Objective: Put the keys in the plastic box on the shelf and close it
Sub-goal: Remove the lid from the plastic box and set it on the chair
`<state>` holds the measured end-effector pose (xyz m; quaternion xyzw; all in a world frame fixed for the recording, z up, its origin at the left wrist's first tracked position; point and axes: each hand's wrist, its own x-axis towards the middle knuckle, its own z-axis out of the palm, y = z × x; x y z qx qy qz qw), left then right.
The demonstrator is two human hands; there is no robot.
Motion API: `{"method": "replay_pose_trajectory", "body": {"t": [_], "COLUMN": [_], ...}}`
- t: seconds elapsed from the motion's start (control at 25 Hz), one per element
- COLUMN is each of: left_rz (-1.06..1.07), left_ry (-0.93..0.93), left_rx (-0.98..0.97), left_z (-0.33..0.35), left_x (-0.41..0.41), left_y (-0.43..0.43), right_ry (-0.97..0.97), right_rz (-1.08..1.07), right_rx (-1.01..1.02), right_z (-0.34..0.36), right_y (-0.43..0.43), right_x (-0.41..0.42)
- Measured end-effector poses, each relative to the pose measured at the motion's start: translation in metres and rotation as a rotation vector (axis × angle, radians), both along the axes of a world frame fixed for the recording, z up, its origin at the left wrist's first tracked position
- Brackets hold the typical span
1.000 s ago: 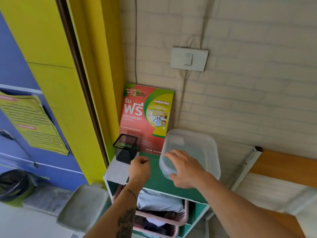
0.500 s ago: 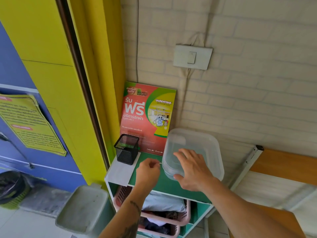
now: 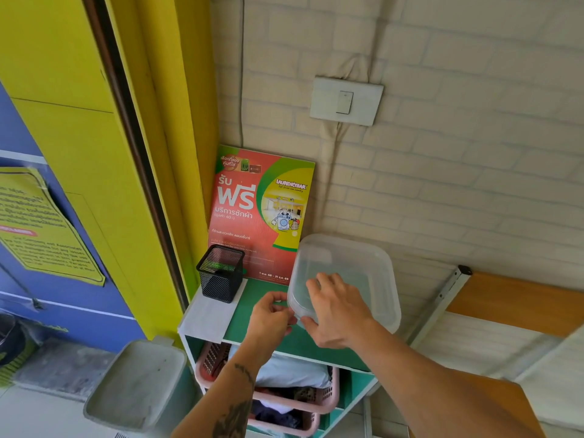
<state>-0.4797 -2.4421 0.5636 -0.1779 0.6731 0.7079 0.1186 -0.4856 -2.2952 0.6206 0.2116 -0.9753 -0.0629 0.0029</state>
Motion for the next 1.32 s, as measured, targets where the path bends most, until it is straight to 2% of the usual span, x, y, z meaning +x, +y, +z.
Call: {"method": "replay_pose_trajectory", "body": {"t": [0.28, 0.52, 0.96, 1.24, 1.32], "left_rz": [-0.008, 0.000, 0.052, 0.010, 0.067], "left_ry": [-0.038, -0.055, -0.078, 0.006, 0.034], "left_rx": [0.021, 0.013, 0.034, -0.068, -0.137], "left_z": [0.006, 0.006, 0.004, 0.011, 0.012], "left_x": [0.000, -0.004, -0.002, -0.001, -0.005], "left_y": [-0.001, 0.000, 0.004, 0.007, 0.005], "right_ry": [0.013, 0.018, 0.192, 0.112, 0.116], "right_rz": [0.183, 0.259, 0.167, 0.093, 0.079], "right_rx": [0.182, 0.206, -0.140, -0.137, -0.233], "right_z": [0.009, 0.015, 0.025, 0.010, 0.010], "right_y": [-0.006, -0.003, 0.022, 0.019, 0.025], "right_x": [-0.010, -0.011, -0.012, -0.004, -0.004]}}
